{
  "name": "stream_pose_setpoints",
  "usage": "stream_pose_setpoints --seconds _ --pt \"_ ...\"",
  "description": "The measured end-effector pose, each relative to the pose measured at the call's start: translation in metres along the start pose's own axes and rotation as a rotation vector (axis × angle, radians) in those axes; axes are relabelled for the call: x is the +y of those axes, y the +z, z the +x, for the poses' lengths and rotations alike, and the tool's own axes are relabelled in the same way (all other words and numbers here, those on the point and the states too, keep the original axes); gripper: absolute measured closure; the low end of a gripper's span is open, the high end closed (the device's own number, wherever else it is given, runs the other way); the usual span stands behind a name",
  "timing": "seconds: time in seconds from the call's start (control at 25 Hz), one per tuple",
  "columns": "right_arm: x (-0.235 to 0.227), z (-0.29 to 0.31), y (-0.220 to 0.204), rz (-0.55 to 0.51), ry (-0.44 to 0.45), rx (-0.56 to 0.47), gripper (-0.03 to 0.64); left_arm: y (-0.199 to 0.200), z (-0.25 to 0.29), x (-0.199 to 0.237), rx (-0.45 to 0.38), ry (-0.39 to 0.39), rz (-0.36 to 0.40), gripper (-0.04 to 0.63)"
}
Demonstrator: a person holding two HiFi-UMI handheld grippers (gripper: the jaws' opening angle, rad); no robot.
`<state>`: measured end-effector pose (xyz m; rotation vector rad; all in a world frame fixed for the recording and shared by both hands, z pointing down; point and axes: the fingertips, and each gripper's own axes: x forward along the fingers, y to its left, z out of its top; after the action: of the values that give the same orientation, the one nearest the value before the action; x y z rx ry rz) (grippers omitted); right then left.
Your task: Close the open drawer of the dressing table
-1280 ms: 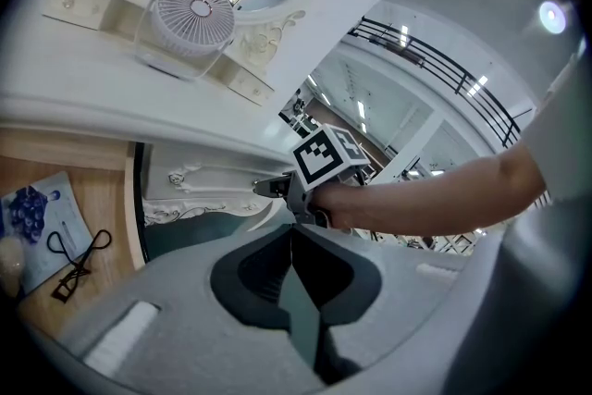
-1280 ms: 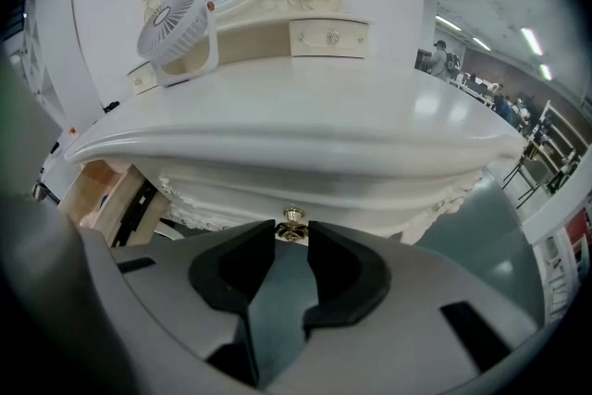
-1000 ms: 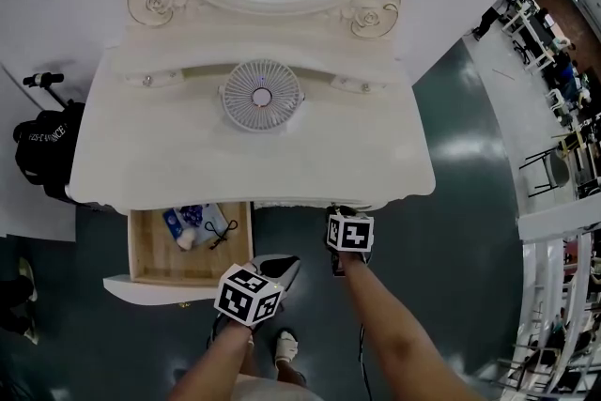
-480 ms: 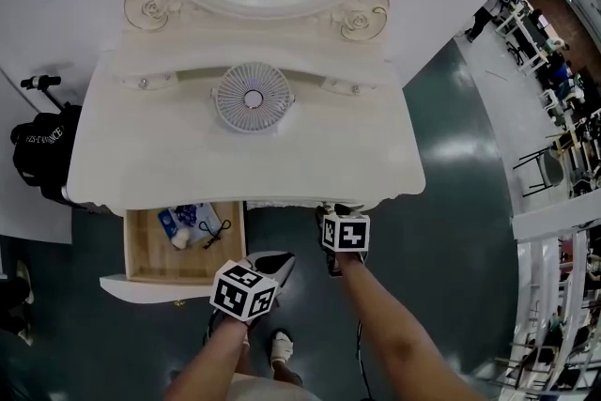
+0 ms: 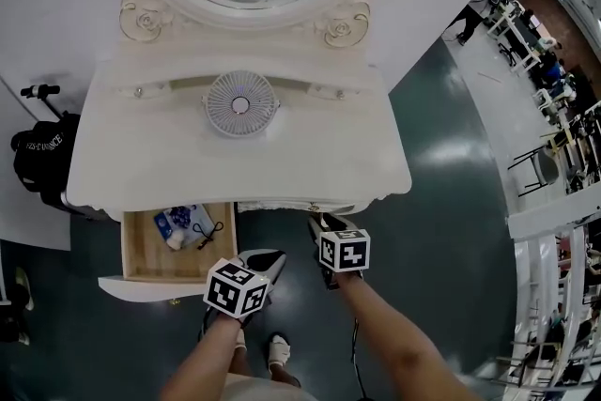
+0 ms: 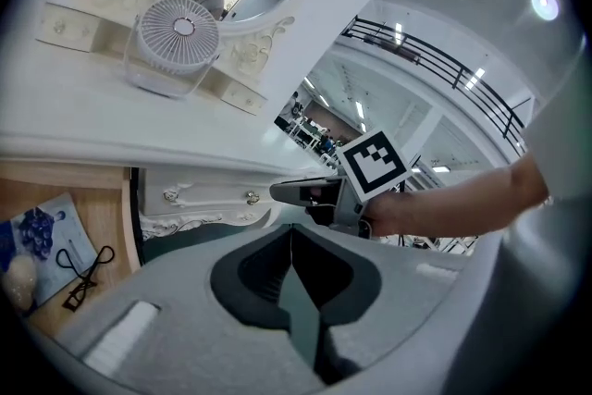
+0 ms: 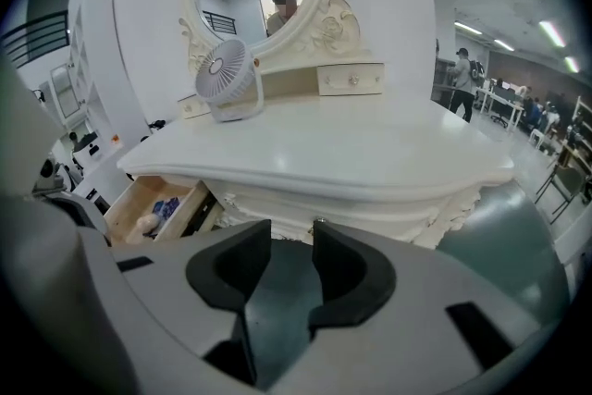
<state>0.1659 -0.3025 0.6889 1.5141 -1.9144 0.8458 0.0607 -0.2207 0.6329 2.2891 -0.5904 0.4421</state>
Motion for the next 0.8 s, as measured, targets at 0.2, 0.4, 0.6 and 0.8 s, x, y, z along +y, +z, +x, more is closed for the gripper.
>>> stream_pose_setpoints --seconds 0.2,0.4,0.6,0.8 --pt "0.008 -0.027 -0.004 -0.012 0.017 -0.032 0.558 0.000 -0.008 -0.010 -0.007 0.007 0.014 0.585" --pt "0.019 -0.054 -0.001 -0.014 0.056 -0.063 0.585 0.004 -0.014 -0.022 -0.016 0.011 0.036 0.586" --pt "0.034 -0.083 -0.002 0.004 0.113 -0.086 0.594 0.004 -0.021 -0.033 -0.020 0.020 0.057 0.586" --pt "0.046 -0.110 -0.005 0.032 0.154 -0.106 0.594 0.003 -0.029 -0.045 -0.019 0.028 0.077 0.585"
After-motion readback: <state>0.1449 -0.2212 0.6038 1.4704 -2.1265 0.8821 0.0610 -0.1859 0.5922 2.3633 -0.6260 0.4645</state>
